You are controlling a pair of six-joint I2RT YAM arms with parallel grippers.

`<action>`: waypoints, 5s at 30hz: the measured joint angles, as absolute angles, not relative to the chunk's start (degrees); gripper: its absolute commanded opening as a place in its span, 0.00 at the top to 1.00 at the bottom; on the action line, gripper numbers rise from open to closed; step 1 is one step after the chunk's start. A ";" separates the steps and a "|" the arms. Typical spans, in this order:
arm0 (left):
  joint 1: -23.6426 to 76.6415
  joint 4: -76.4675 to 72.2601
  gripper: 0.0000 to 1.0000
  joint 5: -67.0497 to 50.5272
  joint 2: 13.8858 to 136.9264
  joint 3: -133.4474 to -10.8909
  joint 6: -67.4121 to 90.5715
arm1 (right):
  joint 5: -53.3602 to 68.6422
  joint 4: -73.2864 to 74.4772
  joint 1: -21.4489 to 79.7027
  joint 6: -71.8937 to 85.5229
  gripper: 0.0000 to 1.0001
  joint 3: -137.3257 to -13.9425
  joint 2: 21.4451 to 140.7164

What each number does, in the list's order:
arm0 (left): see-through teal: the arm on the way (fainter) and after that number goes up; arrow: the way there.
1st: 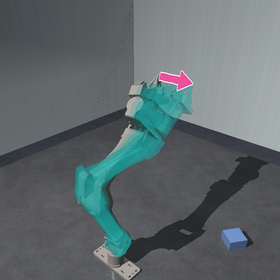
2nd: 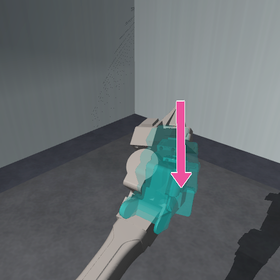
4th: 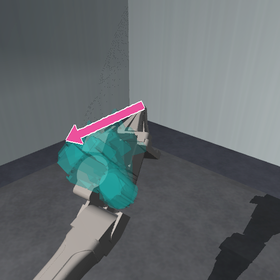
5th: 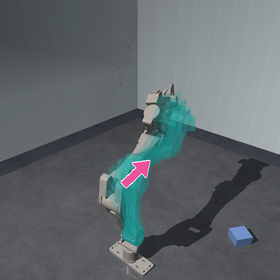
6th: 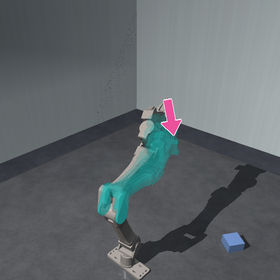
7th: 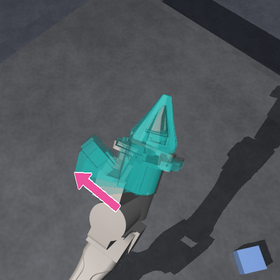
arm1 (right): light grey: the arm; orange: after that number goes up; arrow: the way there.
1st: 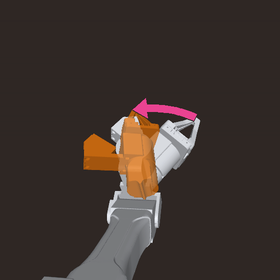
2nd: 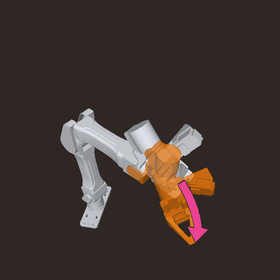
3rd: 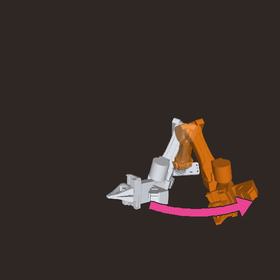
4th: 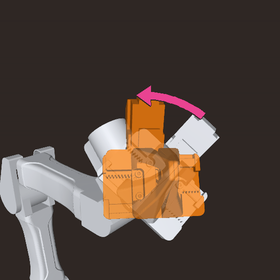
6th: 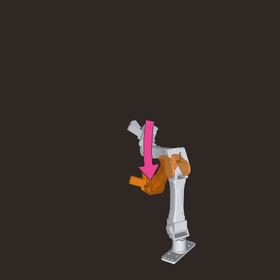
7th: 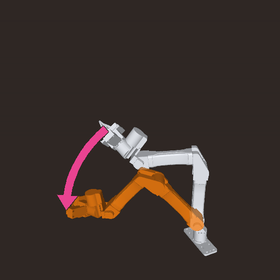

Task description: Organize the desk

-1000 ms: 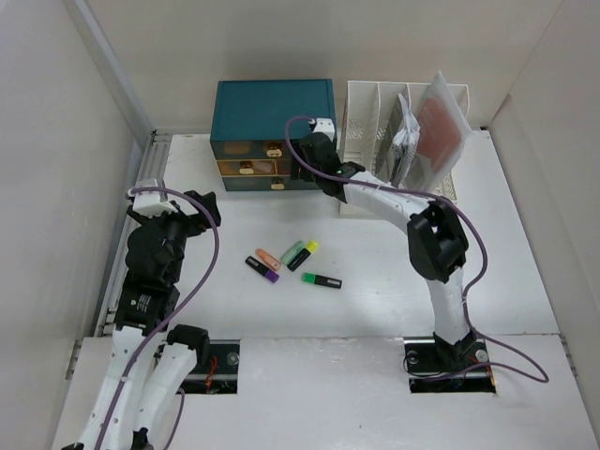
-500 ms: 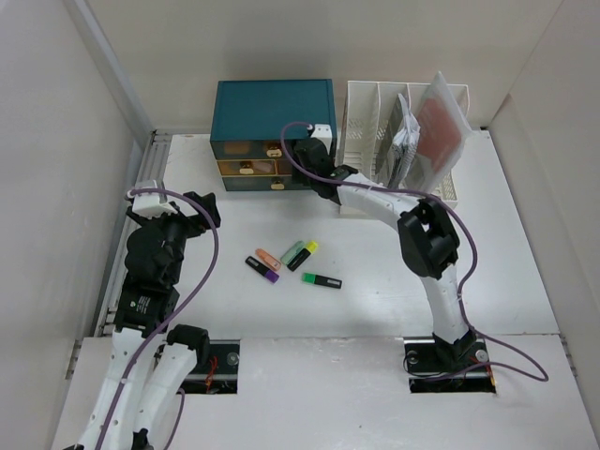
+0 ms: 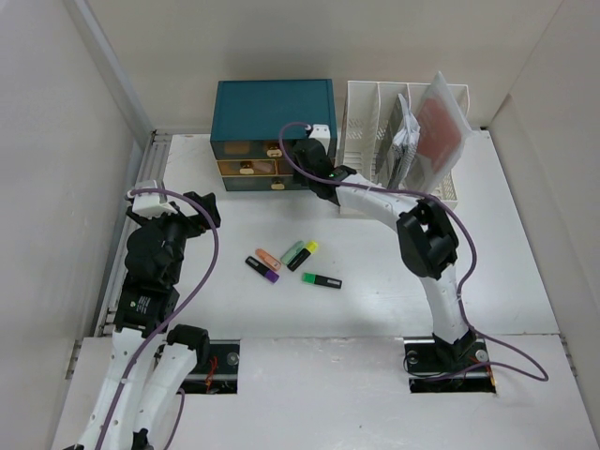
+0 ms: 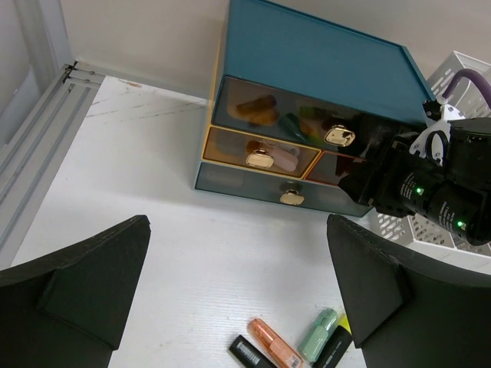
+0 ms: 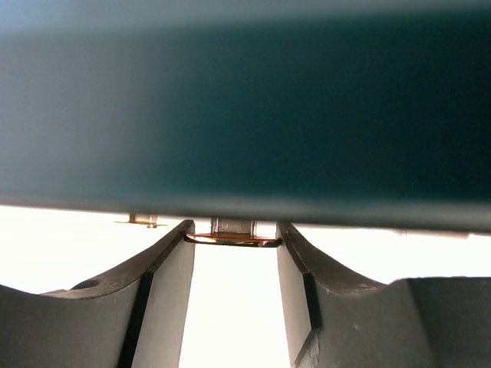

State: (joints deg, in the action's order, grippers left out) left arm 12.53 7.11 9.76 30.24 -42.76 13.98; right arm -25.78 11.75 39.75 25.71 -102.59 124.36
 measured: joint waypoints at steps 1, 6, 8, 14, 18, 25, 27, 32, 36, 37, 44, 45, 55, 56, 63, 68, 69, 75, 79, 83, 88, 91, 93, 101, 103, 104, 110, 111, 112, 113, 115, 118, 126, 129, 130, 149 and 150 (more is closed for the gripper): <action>12.53 7.11 0.00 9.76 30.24 -42.76 13.98 | -25.80 11.73 39.75 25.71 0.71 -102.56 124.36; 12.53 7.11 0.00 9.76 30.24 -42.76 14.00 | -25.89 9.89 39.79 25.67 0.72 -100.84 123.76; 12.53 7.11 0.00 9.76 30.24 -42.76 13.98 | -25.63 8.38 39.86 25.67 0.72 -99.07 122.93; 12.53 7.11 0.00 9.76 30.24 -42.76 13.98 | -25.23 7.46 41.36 25.76 0.72 -92.51 118.10; 12.53 7.11 0.00 9.76 30.24 -42.76 14.00 | -25.19 7.25 42.30 25.85 0.72 -89.43 115.79; 12.53 7.14 0.00 9.76 29.98 -42.76 13.98 | -25.06 6.74 44.40 25.96 0.72 -83.29 111.31; 12.53 7.14 0.00 9.76 29.87 -42.76 13.98 | -25.12 6.68 44.91 25.91 0.71 -81.71 110.24; 12.53 7.14 0.00 9.76 29.76 -42.76 13.98 | -25.04 6.17 45.54 25.67 0.45 -79.53 108.71; 12.53 7.14 0.00 9.76 29.76 -42.76 13.98 | -23.49 6.11 45.52 23.90 0.18 -78.04 107.33; 12.53 7.11 0.00 9.76 29.76 -42.76 13.98 | -22.87 6.11 45.52 23.20 0.08 -77.60 106.98; 12.53 7.14 0.00 9.76 29.76 -42.76 13.98 | -12.56 4.08 45.50 14.96 0.00 -70.50 101.12; 12.53 7.14 0.00 9.76 29.76 -42.76 13.98 | -9.43 3.36 45.47 12.56 0.00 -69.23 99.96; 12.53 7.14 0.00 9.69 29.76 -42.76 13.93 | 32.47 6.04 45.52 -26.35 0.23 -64.95 95.09; 12.53 7.14 0.00 9.67 29.76 -42.76 13.89 | 34.79 8.60 45.54 -31.44 0.28 -65.76 95.70; 12.53 7.14 0.00 9.17 29.82 -42.76 13.72 | 40.32 28.16 45.87 -61.58 0.46 -78.02 107.70; 12.53 7.14 0.00 8.99 29.82 -42.76 13.72 | 38.37 32.45 45.74 -68.99 0.52 -78.32 110.00; 12.53 7.14 0.00 8.91 29.82 -42.76 13.69 | 38.02 32.82 45.74 -69.71 0.52 -78.30 110.00; 12.53 7.14 0.00 8.23 29.82 -42.76 13.67 | 36.82 33.08 45.43 -72.34 0.61 -78.30 110.00; 12.53 7.14 0.00 7.90 29.80 -42.76 13.63 | 35.83 33.06 45.12 -72.47 0.63 -78.28 110.04; 12.53 7.14 0.00 7.60 29.80 -42.76 13.58 | 35.16 33.06 44.58 -72.27 0.63 -78.28 110.65; 12.53 7.14 0.00 7.35 29.80 -42.76 13.56 | 34.70 33.04 43.44 -72.01 0.63 -78.28 111.48; 12.53 7.14 0.00 7.25 29.80 -42.76 13.54 | 34.46 33.21 42.92 -71.66 0.63 -78.59 112.25; 12.53 7.14 0.00 7.16 29.80 -42.76 13.56 | 34.30 33.32 42.89 -71.35 0.63 -79.22 113.21; 12.53 7.14 0.00 7.09 29.80 -42.76 13.54 | 34.04 34.09 42.89 -70.63 0.63 -81.82 115.74; 12.53 7.14 0.00 7.09 29.80 -42.76 13.54 | 34.04 34.39 42.89 -70.52 0.63 -82.32 116.05; 12.53 7.14 0.00 7.09 29.80 -42.76 13.54 | 34.04 34.54 42.92 -70.41 0.63 -82.70 116.31; 12.53 7.14 0.00 7.09 29.65 -42.76 13.54 | 34.41 36.07 42.89 -69.95 0.55 -85.10 118.89; 12.53 7.14 0.00 7.09 29.56 -42.76 13.54 | 34.46 36.42 42.85 -69.80 0.52 -85.54 119.15; 12.53 7.14 0.00 7.09 29.47 -42.76 13.54 | 34.41 36.69 42.85 -69.78 0.51 -85.80 119.24; 12.53 7.14 0.00 7.09 29.39 -42.76 13.54 | 34.46 36.95 42.85 -69.71 0.51 -85.95 119.33; 12.53 7.14 0.00 7.09 29.36 -42.76 13.54 | 34.46 37.41 42.85 -69.69 0.61 -86.26 119.48; 12.53 7.14 0.00 7.09 29.36 -42.76 13.54 | 34.50 38.24 42.85 -69.63 0.77 -86.48 119.52; 12.53 7.16 0.00 7.09 29.39 -42.76 13.54 | 35.88 39.16 42.83 -68.27 0.89 -86.54 119.31; 12.53 7.14 0.00 7.09 29.39 -42.76 13.54 | 37.15 40.40 42.83 -66.54 0.89 -86.70 117.69; 12.53 7.14 0.00 7.11 29.36 -42.76 13.54 | 37.54 40.86 42.83 -65.71 0.89 -87.15 116.68; 12.53 7.14 0.00 7.11 29.39 -42.76 13.54 | 11.38 19.11 42.74 -42.92 0.86 -93.10 99.70; 12.53 7.14 0.00 7.14 29.39 -42.76 13.54 | 9.72 18.74 42.70 -42.57 0.86 -93.38 100.40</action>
